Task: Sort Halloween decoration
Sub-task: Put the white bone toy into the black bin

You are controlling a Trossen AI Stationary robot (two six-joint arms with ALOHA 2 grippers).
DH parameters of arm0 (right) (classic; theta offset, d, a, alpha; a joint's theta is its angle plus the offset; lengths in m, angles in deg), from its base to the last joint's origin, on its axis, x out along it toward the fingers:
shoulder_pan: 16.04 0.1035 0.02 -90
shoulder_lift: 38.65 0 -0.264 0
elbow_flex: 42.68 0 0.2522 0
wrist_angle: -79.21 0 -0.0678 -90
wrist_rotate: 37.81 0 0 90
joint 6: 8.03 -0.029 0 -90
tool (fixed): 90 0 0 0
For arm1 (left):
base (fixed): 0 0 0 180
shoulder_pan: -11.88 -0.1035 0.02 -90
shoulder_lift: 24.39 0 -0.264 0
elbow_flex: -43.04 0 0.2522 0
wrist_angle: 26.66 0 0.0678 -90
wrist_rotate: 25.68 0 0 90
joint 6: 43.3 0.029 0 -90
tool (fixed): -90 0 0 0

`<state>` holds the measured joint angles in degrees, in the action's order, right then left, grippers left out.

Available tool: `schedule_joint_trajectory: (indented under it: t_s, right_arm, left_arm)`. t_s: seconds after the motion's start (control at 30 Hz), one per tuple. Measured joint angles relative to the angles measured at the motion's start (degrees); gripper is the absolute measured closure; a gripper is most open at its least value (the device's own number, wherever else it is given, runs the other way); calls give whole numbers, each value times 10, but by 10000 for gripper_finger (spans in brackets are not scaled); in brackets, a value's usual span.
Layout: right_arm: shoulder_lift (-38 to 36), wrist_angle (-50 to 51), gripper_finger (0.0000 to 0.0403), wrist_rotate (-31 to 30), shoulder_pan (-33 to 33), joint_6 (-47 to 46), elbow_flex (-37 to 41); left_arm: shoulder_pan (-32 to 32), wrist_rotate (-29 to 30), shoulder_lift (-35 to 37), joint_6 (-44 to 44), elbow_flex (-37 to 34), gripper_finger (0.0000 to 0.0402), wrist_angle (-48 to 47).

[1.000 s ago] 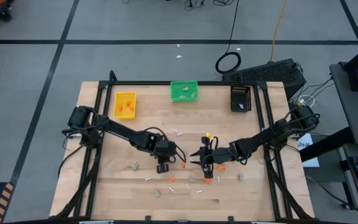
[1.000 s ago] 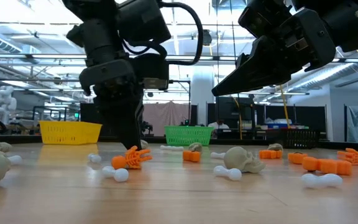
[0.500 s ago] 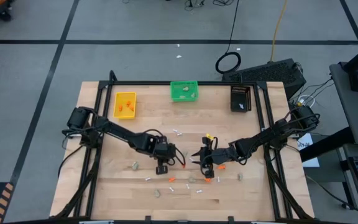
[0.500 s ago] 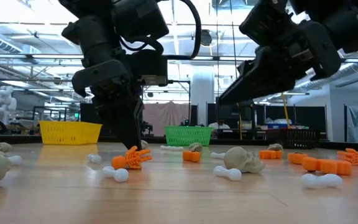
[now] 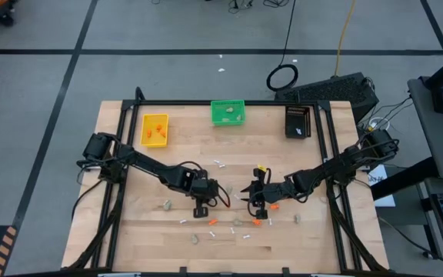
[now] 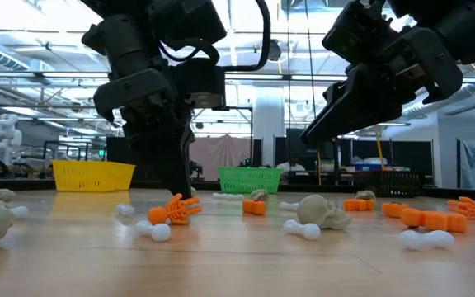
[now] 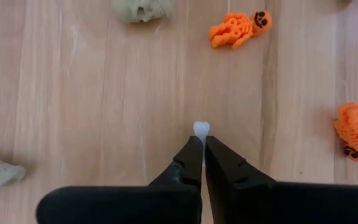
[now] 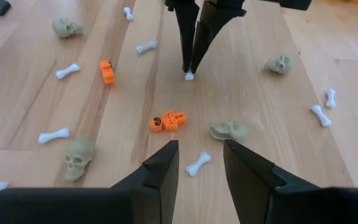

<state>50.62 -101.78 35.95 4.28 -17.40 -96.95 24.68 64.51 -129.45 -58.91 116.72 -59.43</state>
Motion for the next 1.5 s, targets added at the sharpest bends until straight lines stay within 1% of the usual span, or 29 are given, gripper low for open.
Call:
schedule_joint_trajectory:
  t_s: [0.13,0.33,0.53,0.67,0.77,0.93,1.17,1.27,1.33,1.43,1.5]
  right_arm:
    - [0,0,289,0,0,0,0]
    - [0,-2,289,0,1,-5,0]
    - [12,-18,289,1,9,-39,0]
    - [47,-73,289,2,12,-42,0]
    - [74,-124,286,2,12,-20,0]
    - [94,-161,268,1,11,-2,0]
    - [124,-216,248,0,11,-20,-1]
    - [129,-208,246,0,10,-33,-16]
    - [129,-177,246,-1,10,-34,-34]
    - [129,-119,246,-4,11,-44,-63]
    - [130,-98,245,-5,10,-57,-77]
  left_arm:
    - [0,0,0,0,0,396,5]
    - [0,0,0,-1,0,396,48]
    - [0,0,0,0,1,396,67]
    - [0,0,0,-1,1,396,67]
    - [0,0,0,-1,1,396,68]
    - [0,0,0,-1,1,396,70]
    - [0,0,0,-5,1,396,74]
    - [0,0,0,-5,1,396,73]
    - [0,0,2,-4,2,395,67]
    - [0,4,17,-6,2,395,31]
    - [4,23,30,-8,2,395,-11]
